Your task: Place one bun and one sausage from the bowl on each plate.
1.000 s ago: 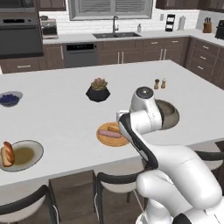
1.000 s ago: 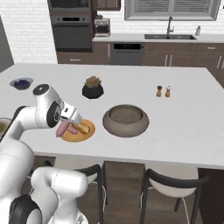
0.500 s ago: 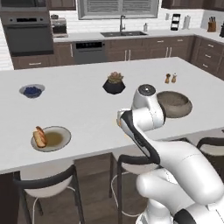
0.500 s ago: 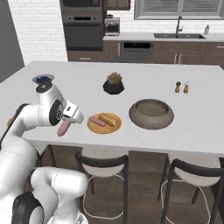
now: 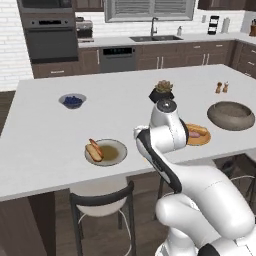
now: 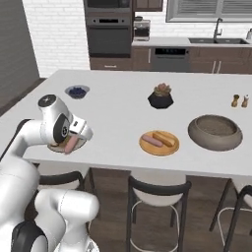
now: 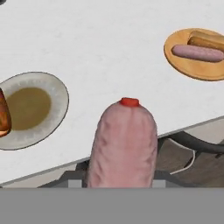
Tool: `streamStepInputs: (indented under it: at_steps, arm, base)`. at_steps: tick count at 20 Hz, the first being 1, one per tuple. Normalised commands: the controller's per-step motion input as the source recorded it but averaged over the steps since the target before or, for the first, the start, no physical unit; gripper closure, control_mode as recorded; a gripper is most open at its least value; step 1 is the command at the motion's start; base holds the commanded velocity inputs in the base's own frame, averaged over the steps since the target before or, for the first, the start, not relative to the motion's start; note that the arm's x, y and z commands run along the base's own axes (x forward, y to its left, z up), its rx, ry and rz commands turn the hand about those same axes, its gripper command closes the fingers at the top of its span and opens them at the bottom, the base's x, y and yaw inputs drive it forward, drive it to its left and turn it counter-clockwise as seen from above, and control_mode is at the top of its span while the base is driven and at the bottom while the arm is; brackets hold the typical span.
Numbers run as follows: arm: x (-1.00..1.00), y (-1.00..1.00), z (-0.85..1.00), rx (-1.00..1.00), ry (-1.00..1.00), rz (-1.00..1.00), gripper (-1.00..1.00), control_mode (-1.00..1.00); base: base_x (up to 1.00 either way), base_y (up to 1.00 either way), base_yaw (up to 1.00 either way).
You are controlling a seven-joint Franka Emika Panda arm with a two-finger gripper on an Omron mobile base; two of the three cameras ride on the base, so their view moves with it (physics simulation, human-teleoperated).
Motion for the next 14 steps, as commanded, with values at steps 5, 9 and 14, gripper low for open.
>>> streamStepInputs:
  at_steps: [5, 9, 14]
  arm:
    - [0.0, 0.0, 0.0, 0.0, 0.0, 0.0, 1.0, 1.0]
    - [0.0, 0.0, 0.0, 0.0, 0.0, 0.0, 1.0, 1.0]
    - [0.0, 0.0, 0.0, 0.0, 0.0, 0.0, 1.0, 1.0]
  base:
    - [0.42, 0.64, 0.01]
    - [0.46, 0.71, 0.0]
    - [0.27, 0.24, 0.04]
